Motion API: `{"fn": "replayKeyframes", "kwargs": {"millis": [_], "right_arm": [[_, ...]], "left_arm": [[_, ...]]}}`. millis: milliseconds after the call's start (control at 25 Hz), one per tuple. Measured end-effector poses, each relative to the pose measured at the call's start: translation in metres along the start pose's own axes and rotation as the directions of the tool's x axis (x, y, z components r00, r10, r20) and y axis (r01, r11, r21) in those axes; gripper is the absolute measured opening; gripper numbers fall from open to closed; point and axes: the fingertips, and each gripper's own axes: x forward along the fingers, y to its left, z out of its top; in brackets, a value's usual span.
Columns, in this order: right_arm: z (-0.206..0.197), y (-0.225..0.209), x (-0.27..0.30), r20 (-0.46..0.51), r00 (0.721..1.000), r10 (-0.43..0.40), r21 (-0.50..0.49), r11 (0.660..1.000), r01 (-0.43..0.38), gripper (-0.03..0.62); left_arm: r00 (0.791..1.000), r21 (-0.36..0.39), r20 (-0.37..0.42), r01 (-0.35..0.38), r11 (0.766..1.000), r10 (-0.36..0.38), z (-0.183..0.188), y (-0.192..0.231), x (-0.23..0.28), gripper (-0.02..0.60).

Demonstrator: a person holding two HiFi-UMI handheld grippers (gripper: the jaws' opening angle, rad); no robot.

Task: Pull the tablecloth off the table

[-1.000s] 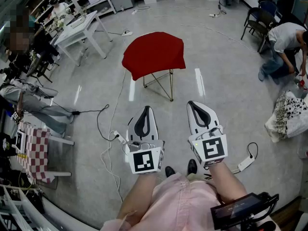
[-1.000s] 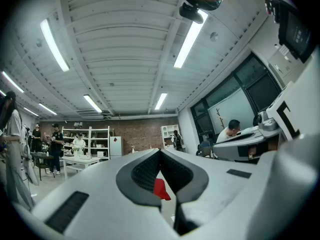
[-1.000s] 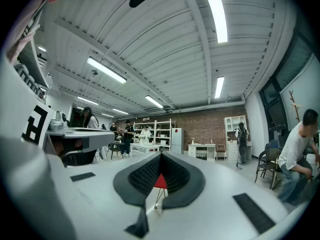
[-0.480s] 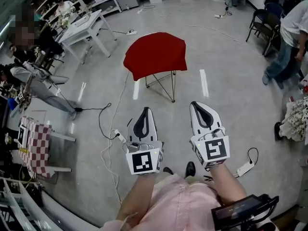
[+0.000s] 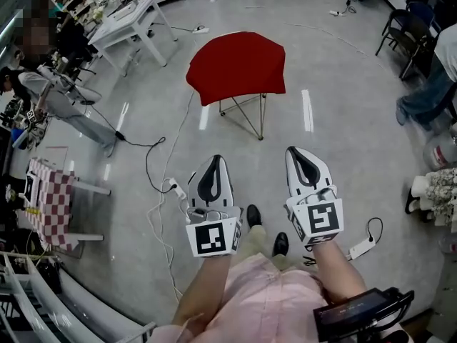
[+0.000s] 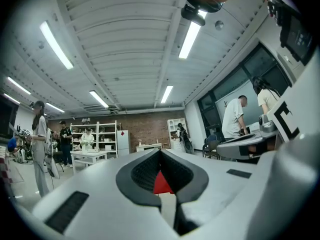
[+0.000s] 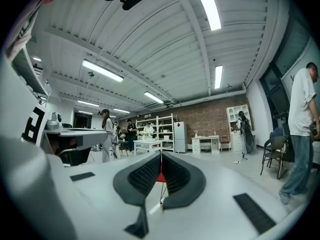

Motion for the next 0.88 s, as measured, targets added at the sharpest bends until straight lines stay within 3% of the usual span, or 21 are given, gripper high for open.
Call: {"fn": "replayKeyframes", "kwargs": {"millis": [520,880], "right_arm": [[-0.016,0.004,0.091,-0.055,0.998,-0.013,-0.002,1.000,0.013,0.020],[0.016,-0.004,0.163,-0.005,0.999,-0.040,-0.033,0.999,0.039,0.020]], "left_arm": [[1.000,-0.038,-0.020,0.022,0.999,-0.022,-0.029,0.057,0.073,0.025],[0.998,-0.035,0.045,0.041,0.999,-0.039,-0.011,0.102,0.137,0.025]]}}
